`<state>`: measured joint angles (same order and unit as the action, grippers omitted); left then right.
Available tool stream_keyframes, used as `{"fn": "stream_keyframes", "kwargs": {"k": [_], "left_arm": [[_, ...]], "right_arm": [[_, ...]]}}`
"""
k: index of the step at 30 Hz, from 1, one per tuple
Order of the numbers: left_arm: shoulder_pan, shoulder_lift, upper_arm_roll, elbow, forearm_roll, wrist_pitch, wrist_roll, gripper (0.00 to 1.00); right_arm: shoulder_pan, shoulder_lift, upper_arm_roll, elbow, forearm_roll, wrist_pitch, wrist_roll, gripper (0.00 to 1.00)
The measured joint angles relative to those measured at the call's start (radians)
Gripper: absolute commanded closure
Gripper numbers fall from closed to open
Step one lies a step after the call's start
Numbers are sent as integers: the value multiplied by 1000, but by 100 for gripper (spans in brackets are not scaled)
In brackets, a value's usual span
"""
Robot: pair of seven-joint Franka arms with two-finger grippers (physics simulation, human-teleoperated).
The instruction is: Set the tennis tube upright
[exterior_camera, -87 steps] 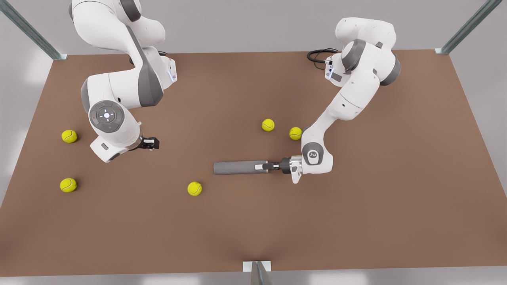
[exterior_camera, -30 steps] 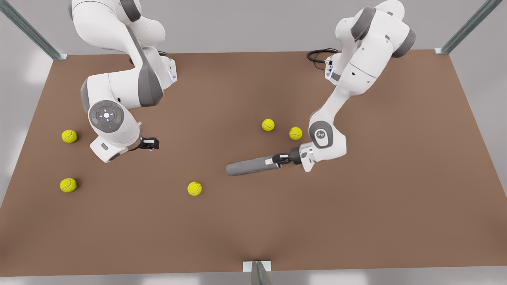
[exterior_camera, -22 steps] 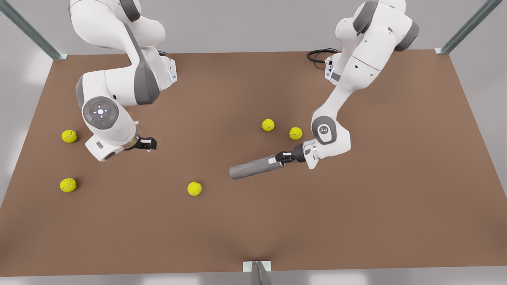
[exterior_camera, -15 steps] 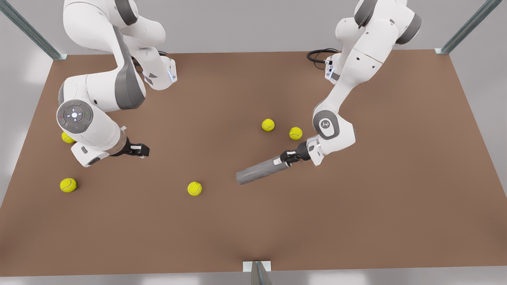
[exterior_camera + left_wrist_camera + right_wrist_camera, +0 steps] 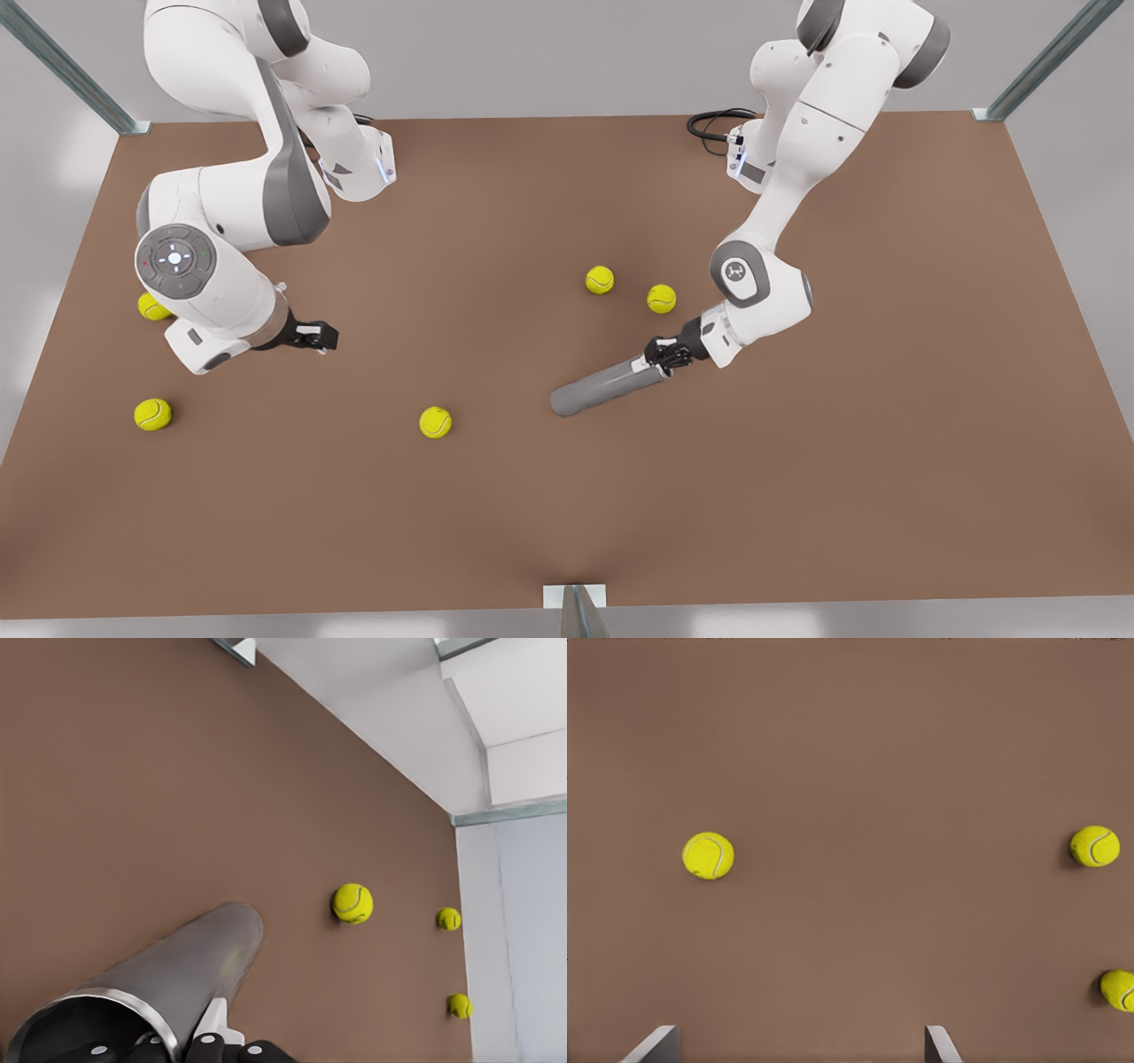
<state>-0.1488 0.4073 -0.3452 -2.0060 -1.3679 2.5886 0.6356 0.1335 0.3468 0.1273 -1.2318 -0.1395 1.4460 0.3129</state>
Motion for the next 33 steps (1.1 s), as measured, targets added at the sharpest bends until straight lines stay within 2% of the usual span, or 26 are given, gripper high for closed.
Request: {"fn": "stream_keyframes", "kwargs": {"k": [17, 26, 33], "left_arm": [[4, -31, 7, 12, 59, -35, -67, 79], [7, -46, 88, 56, 299, -208, -243, 79], [7, -63, 98, 89, 450, -259, -336, 79]], "right_arm": [[0, 0, 0, 0, 0, 1, 0, 0], [0, 0, 0, 0, 0, -1, 0, 0], [1, 0, 0, -2, 1, 0, 0, 0]]}}
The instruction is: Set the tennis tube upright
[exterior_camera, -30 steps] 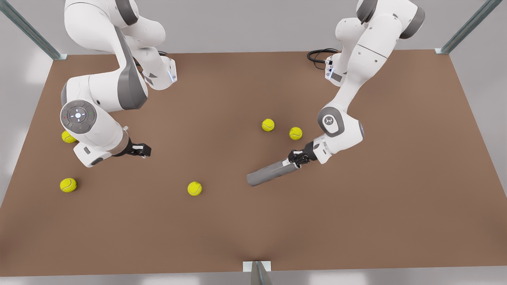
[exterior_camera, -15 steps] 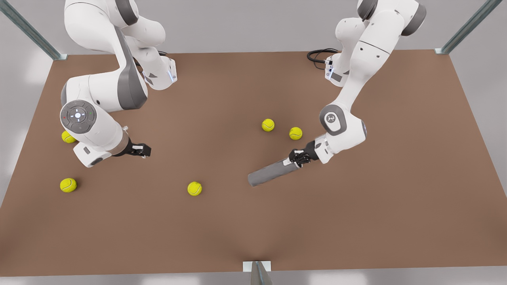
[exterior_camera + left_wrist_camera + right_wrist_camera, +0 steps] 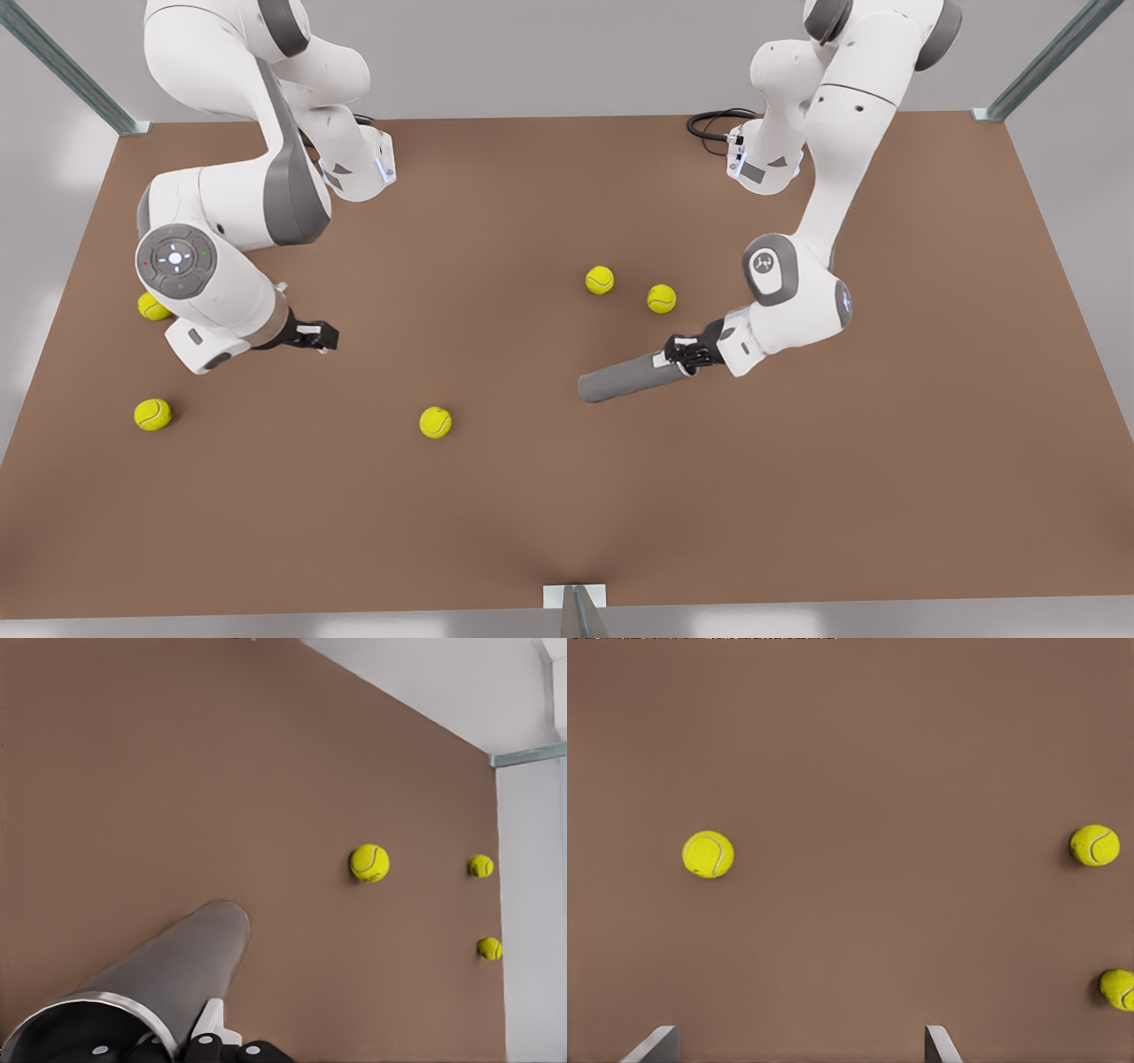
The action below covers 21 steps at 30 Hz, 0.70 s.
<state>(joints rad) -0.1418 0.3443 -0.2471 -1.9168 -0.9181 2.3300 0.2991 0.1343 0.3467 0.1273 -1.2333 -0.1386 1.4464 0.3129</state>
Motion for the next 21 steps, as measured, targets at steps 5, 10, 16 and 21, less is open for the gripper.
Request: {"fn": "stream_keyframes", "kwargs": {"k": [5, 10, 16, 21], "left_arm": [[0, -23, 25, 2, 97, -46, -27, 79], [1, -54, 32, 2, 186, -59, -77, 79], [13, -90, 73, 10, 323, -137, -97, 79], [20, -120, 109, 10, 413, -155, -105, 79]], "right_arm": [[1, 0, 0, 0, 1, 0, 0, 0], [0, 0, 0, 0, 0, 0, 0, 0], [1, 0, 0, 0, -1, 0, 0, 0], [1, 0, 0, 0, 0, 0, 1, 0]]}}
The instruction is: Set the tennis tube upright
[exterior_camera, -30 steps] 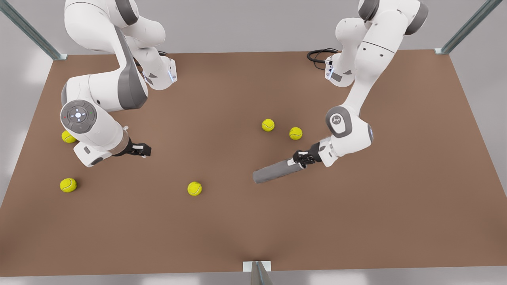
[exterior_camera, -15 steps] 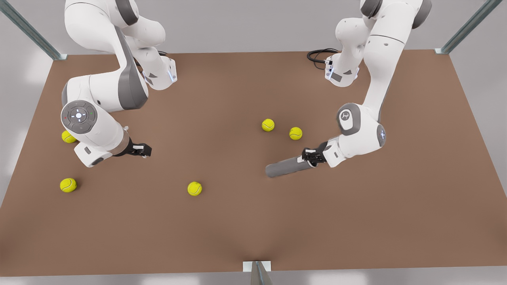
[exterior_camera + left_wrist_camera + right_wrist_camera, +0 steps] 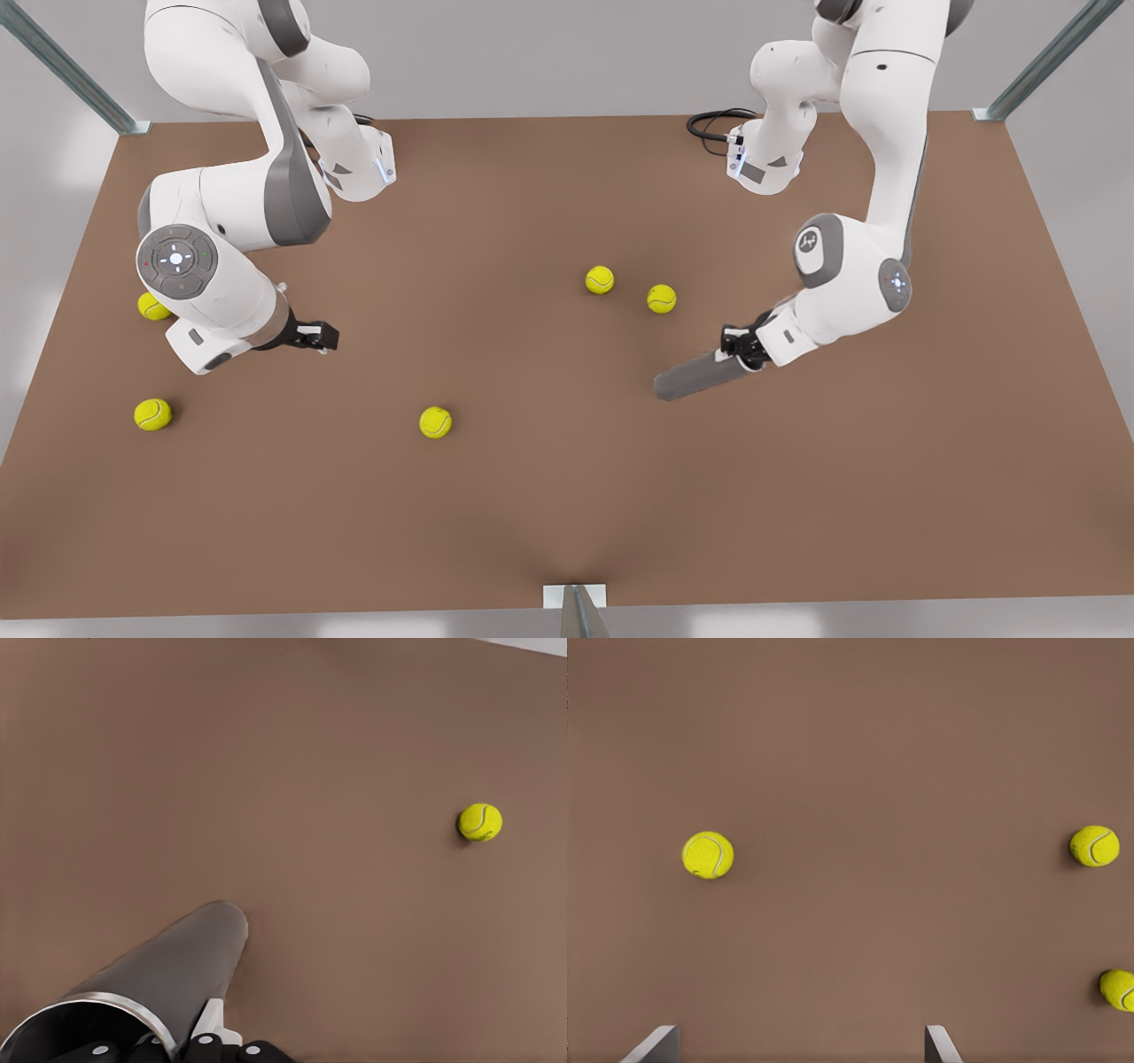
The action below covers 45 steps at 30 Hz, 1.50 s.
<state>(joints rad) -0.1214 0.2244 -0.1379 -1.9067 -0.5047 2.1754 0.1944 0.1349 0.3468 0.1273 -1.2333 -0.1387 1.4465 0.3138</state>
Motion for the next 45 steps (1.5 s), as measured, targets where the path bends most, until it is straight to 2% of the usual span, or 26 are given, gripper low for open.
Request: {"fn": "stream_keyframes", "kwargs": {"k": [7, 14, 19, 30, 31, 32, 33, 35, 36, 38, 40, 45], "left_arm": [[0, -13, 83, 29, 141, -11, -37, 79], [22, -5, 94, 86, 296, -152, -59, 79], [23, 10, 93, 86, 411, -172, -63, 79], [28, 49, 92, 86, 454, -161, -63, 79], [28, 50, 92, 86, 454, -161, -65, 60], [28, 52, 92, 86, 453, -161, -66, 50], [28, 52, 92, 86, 452, -161, -66, 35], [28, 52, 92, 86, 452, -161, -66, 22], [28, 52, 92, 86, 452, -161, -66, 17], [28, 51, 93, 87, 451, -167, -66, 16], [28, 49, 93, 99, 452, -170, -79, 1], [28, 43, 92, 101, 452, -174, -85, 0]], "right_arm": [[0, 0, 0, -2, -1, 0, 0, 0], [1, 0, 0, -2, 1, 0, -1, 0], [2, 0, 0, -2, 1, 0, -1, 0], [2, 0, 0, -2, 1, 0, -1, 0], [2, 0, 0, -2, 1, 0, -1, 0], [2, 0, 0, -2, 1, 0, -1, 0], [2, 0, 0, -2, 2, 0, -1, 0], [2, 0, 0, -2, 1, 0, -1, 0], [2, 0, 0, -2, 1, 0, -1, 0], [2, 0, 0, -2, 1, 0, -1, 0], [2, 0, 0, -2, 1, 0, 0, 0], [-1, 0, 0, -2, -2, 0, 0, 0]]}}
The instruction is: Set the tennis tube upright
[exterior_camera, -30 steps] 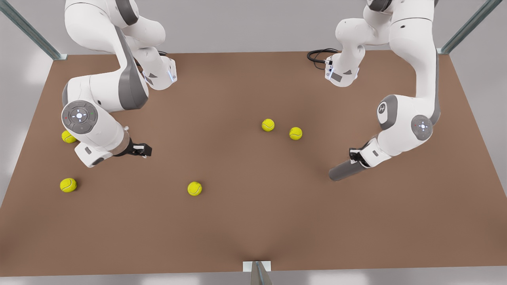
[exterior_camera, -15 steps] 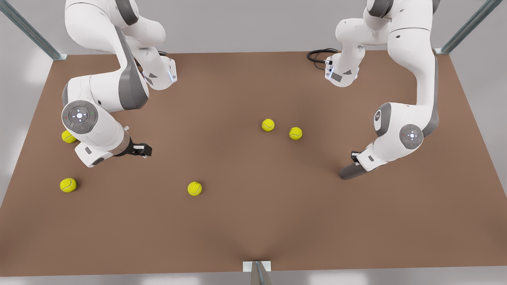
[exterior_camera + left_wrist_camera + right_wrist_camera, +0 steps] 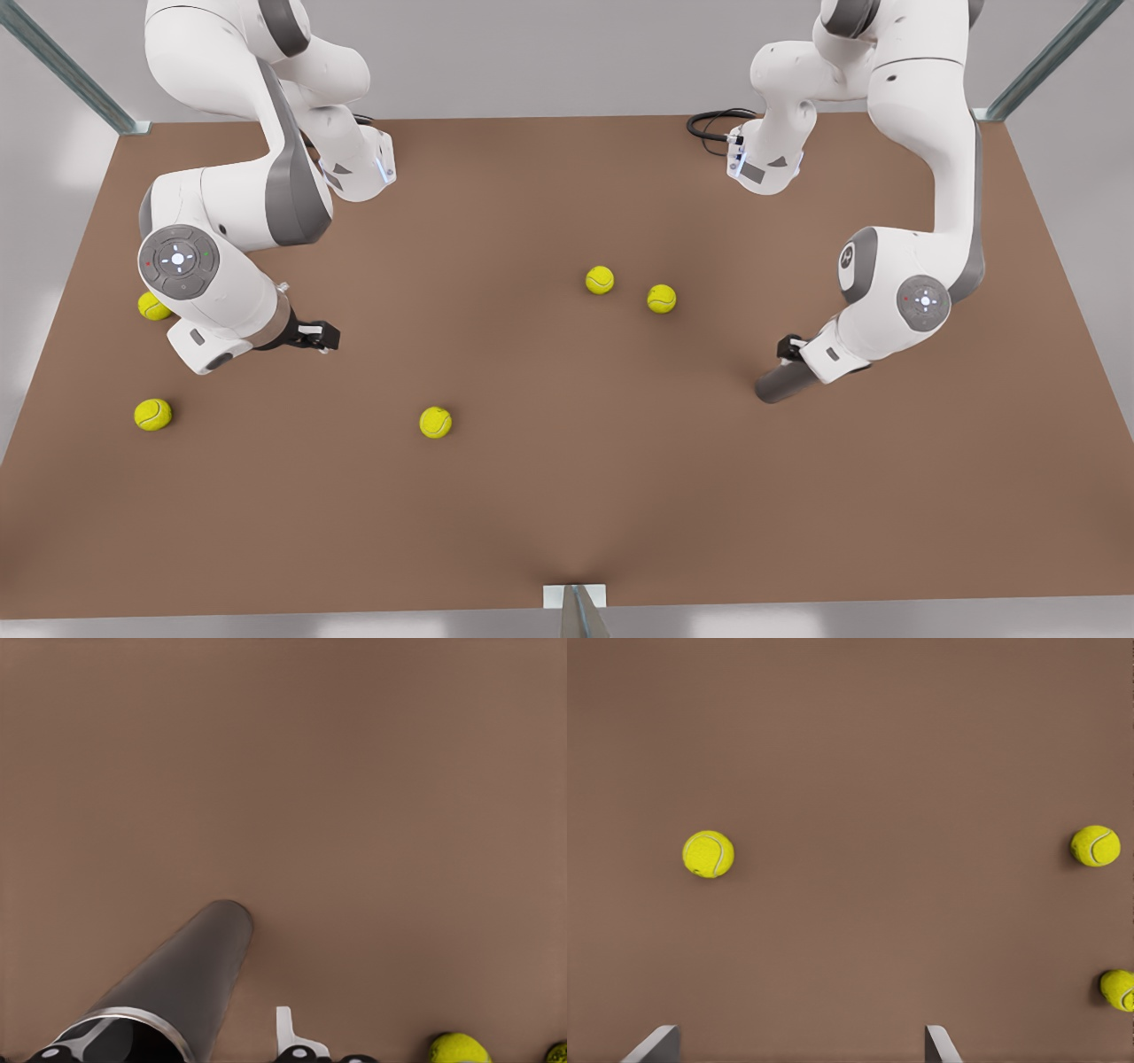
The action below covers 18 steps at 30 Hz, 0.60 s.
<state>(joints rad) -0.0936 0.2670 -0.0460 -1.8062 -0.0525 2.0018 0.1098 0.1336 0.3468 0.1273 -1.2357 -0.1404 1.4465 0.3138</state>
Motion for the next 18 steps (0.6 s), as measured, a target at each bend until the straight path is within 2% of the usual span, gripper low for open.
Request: {"fn": "stream_keyframes", "kwargs": {"k": [2, 5, 11, 18], "left_arm": [[0, 0, -2, 26, 0, -23, 1, 0], [0, 0, -2, 28, 0, -29, 1, 0], [0, -8, -2, 45, 0, -55, 1, 0], [0, -8, -2, 70, 0, -64, -1, 0]], "right_arm": [[7, 8, 3, -4, -51, 49, 4, 0], [172, 82, 5, -15, -310, 55, 13, 0], [117, 51, -1, 1, -123, -4, 11, 0], [113, 23, -1, 30, -111, -48, 11, 0]]}}
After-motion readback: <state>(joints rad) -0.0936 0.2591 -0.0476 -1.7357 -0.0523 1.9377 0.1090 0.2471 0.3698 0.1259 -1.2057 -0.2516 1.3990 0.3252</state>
